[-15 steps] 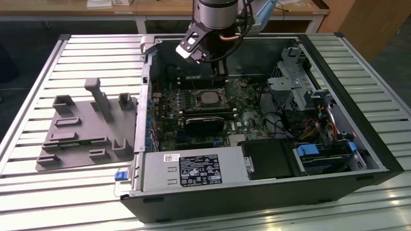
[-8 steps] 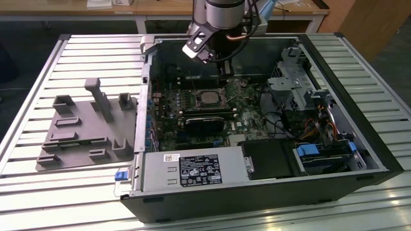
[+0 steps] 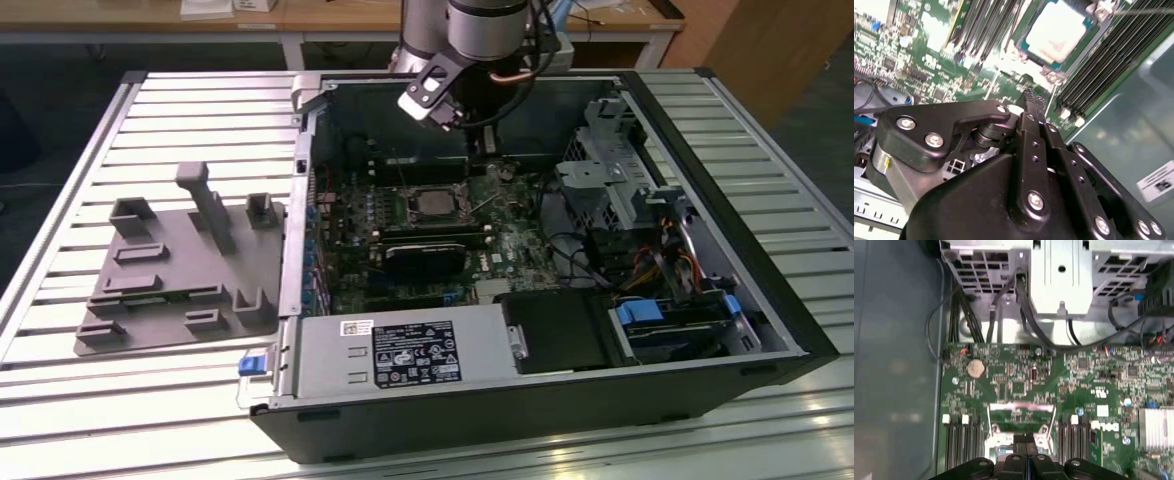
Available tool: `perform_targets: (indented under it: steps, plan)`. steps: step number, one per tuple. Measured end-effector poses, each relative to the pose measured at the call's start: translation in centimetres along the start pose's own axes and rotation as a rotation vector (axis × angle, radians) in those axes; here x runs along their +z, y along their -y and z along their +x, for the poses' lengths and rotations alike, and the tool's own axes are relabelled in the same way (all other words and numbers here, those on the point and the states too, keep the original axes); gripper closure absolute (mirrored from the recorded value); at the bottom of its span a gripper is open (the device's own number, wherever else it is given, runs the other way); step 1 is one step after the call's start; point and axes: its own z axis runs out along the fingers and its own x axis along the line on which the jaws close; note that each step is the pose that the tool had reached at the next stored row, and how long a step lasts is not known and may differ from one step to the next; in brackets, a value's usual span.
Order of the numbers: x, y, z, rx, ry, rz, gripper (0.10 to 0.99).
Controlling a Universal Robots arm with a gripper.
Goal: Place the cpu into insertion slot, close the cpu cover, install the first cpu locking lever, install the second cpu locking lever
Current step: 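Close the cpu cover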
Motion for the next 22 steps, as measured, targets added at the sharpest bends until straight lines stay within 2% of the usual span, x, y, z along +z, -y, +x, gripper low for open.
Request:
perform_targets:
  steps: [14,18,22]
  plan:
    - [0.36,-4.00,0.00,0.000,0.0001,0.005,0.984]
    - [0.44,-4.71,0.00,0.001,0.0001,0.006,0.984]
    - [0.66,-4.87,-0.01,0.003,0.0003,0.006,0.984]
